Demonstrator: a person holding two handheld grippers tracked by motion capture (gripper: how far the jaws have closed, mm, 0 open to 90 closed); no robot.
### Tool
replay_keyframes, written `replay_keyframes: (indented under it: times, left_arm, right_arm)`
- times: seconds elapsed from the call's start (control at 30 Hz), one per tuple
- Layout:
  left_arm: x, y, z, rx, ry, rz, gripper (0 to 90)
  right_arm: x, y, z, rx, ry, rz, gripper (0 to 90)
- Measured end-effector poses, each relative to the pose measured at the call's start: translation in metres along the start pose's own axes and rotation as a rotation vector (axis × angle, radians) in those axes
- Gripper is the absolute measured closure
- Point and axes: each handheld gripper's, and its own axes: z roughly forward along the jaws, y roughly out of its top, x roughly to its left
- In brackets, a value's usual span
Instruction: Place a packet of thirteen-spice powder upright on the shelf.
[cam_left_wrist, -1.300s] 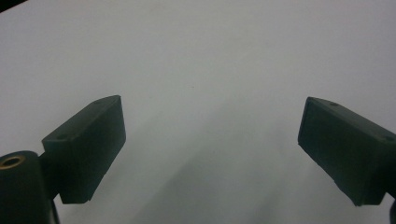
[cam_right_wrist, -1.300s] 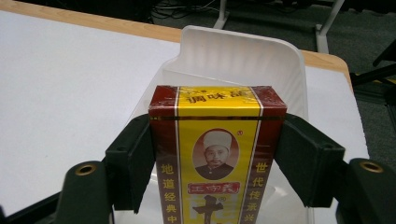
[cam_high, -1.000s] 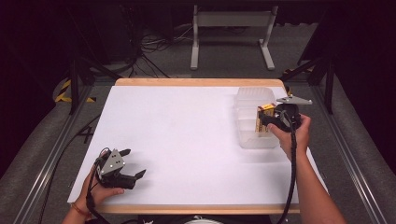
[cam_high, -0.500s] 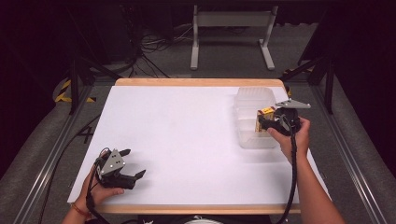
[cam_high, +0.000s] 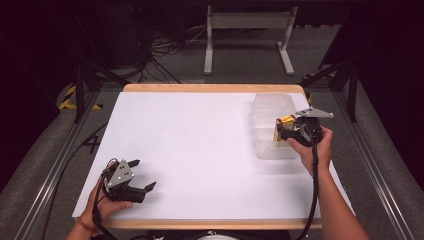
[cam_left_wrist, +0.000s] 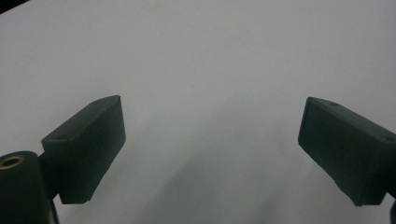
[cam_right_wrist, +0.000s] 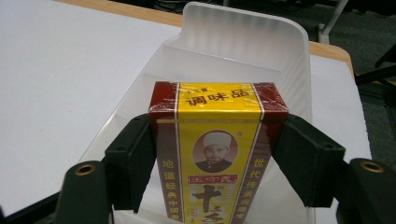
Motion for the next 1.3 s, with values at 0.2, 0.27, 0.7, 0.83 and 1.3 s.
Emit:
replay_keyframes:
  times: [0.2,0.27,0.7,0.83,1.3]
  left_arm:
    - [0.000,0.000,0.000,-0.001,0.001,-0.001,8.1]
    - [0.000,0.000,0.000,-0.002,0.000,-0.001,8.1]
    - [0.000,-0.001,0.000,0.002,0.004,0.000,8.0]
    - [0.000,0.000,0.000,-0.001,0.003,-0.001,8.0]
    - [0.000,0.000,0.001,0.004,0.002,0.001,8.0]
  right_arm:
    - [0.001,0.001,-0.002,-0.005,-0.007,-0.007,30.7]
    - [0.001,0.001,-0.003,-0.007,-0.009,-0.008,30.3]
    - [0.003,0.001,-0.010,-0.016,-0.011,-0.026,26.6]
    - [0.004,0.001,-0.013,-0.017,-0.010,-0.026,26.4]
    - [0.003,-0.005,-0.024,-0.036,0.011,-0.041,26.5]
